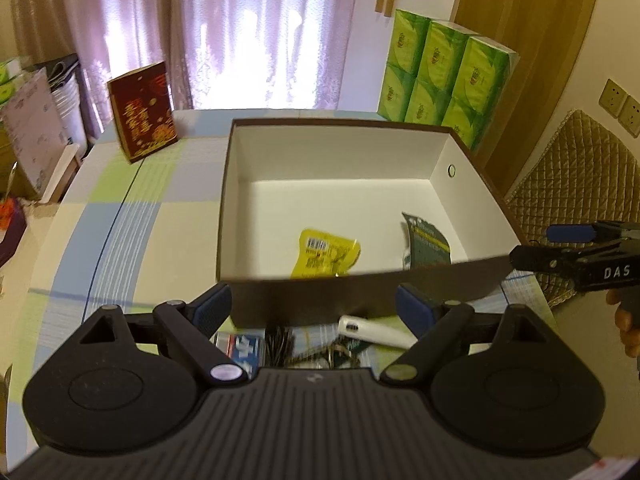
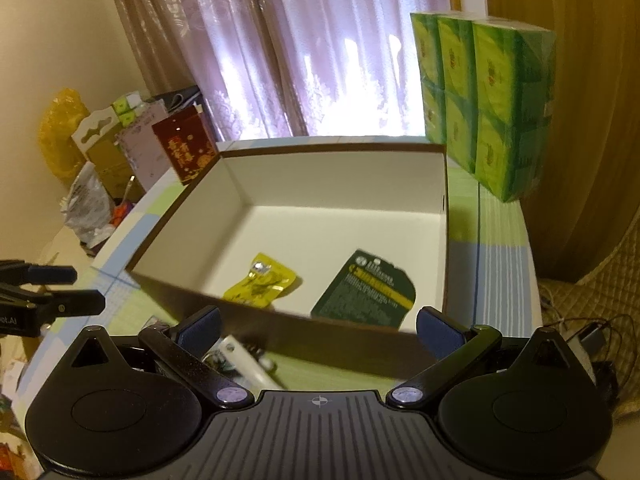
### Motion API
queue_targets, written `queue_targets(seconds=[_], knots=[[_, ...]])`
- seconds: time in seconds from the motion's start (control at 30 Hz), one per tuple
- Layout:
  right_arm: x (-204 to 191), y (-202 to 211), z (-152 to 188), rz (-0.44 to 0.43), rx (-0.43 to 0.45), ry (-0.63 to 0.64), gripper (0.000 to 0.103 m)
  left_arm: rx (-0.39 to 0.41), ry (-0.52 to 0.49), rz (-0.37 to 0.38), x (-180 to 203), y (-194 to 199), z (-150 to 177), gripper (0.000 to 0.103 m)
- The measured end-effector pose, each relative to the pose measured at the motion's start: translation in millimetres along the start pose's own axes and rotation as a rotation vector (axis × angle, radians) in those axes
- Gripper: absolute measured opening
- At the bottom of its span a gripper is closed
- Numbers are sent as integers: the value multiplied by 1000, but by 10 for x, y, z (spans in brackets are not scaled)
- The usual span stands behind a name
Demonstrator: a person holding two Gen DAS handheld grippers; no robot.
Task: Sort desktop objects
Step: 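Move both grippers out of the box back toward the table items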
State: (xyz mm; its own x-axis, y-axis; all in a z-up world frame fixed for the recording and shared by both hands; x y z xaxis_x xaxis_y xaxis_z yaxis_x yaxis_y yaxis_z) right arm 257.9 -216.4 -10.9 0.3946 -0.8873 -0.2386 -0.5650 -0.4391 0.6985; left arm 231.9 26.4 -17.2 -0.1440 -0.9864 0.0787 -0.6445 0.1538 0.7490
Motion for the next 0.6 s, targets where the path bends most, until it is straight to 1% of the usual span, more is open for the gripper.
queue_targets(seconds=[0.17,0.33,0.43,0.6], knots=[[14,139,231,-29,0,-31,101,5,32,-32,-37,184,328,86],[66,214,511,-54,-17,-77,101,-14,83,-42,-64,297,671,86],[107,240,688,-68,-31,-115,101,-24,112,-35,-48,341,866,86],[208,252,935,-84,-53,-202,101,-47,152,-15,-7,333,1100,86]])
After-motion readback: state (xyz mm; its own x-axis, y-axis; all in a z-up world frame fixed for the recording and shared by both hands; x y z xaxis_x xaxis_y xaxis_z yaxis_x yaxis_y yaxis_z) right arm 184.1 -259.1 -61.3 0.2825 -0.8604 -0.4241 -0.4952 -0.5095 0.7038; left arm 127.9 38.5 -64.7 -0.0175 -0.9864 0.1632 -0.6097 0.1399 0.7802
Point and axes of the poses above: each gripper's, at about its wrist camera, not at the fingertips, and y roughly against the way its jaws point, x to its right, z to its underside, the point moved 5 cm from there along -y, roughly the way its jaws point, and after that the axes turned 1 degree about -z, right-handed, at the moved point
